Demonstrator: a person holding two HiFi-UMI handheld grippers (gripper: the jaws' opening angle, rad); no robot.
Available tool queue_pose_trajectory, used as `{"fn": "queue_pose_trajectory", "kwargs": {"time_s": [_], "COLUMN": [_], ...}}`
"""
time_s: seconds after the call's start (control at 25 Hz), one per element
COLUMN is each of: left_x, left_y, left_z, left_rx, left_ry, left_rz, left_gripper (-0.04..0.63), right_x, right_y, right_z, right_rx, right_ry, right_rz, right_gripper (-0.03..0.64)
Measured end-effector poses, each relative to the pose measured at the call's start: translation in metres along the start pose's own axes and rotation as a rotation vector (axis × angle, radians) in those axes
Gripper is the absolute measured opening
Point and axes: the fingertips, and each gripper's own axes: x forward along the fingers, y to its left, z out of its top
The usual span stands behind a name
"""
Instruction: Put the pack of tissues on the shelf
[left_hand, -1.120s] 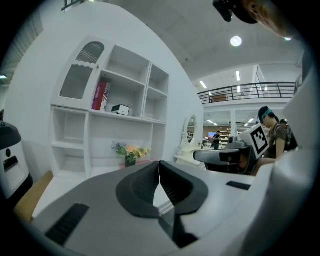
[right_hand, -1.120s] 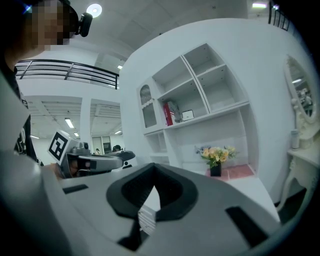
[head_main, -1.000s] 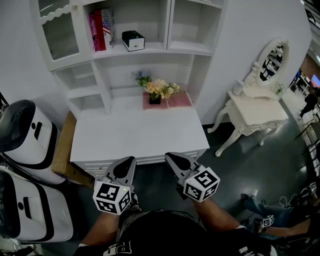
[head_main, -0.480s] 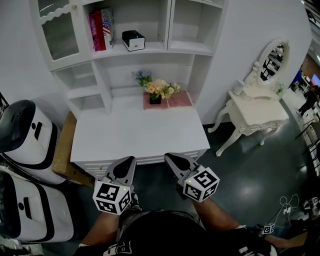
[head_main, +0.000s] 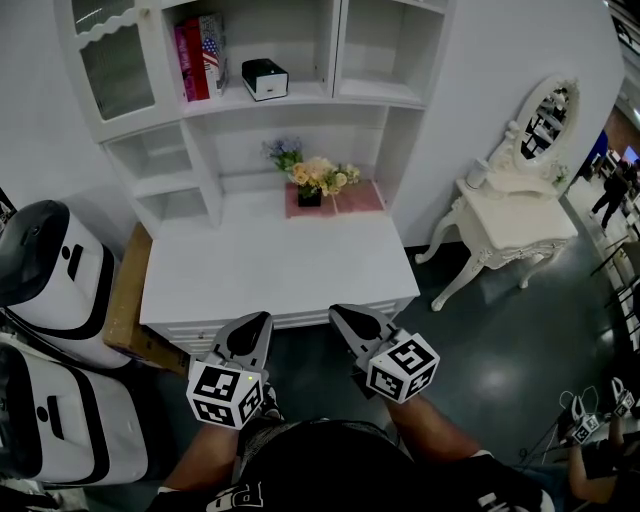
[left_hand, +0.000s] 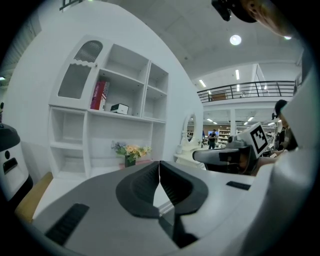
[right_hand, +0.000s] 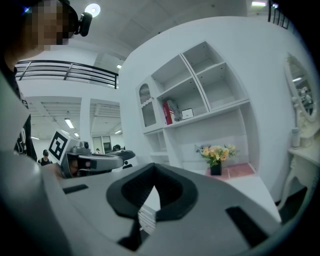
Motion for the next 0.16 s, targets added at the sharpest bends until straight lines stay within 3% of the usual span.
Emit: {"fn": "queue_pose_trajectory", "kwargs": {"time_s": [0.16], "left_x": [0.0031], "left_y": [-0.0002], "left_z": [-0.0015], "left_rx": [0.000], "left_ry": [0.007], "left_rz": [-0.003], "left_gripper": [0.015], "right_x": [0.0006], "right_y": [-0.0026], "right_z": [0.0007], "right_rx": [-0.001], "right_ry": [0.000], "right_rz": [0.000], "right_gripper": [0.008]}}
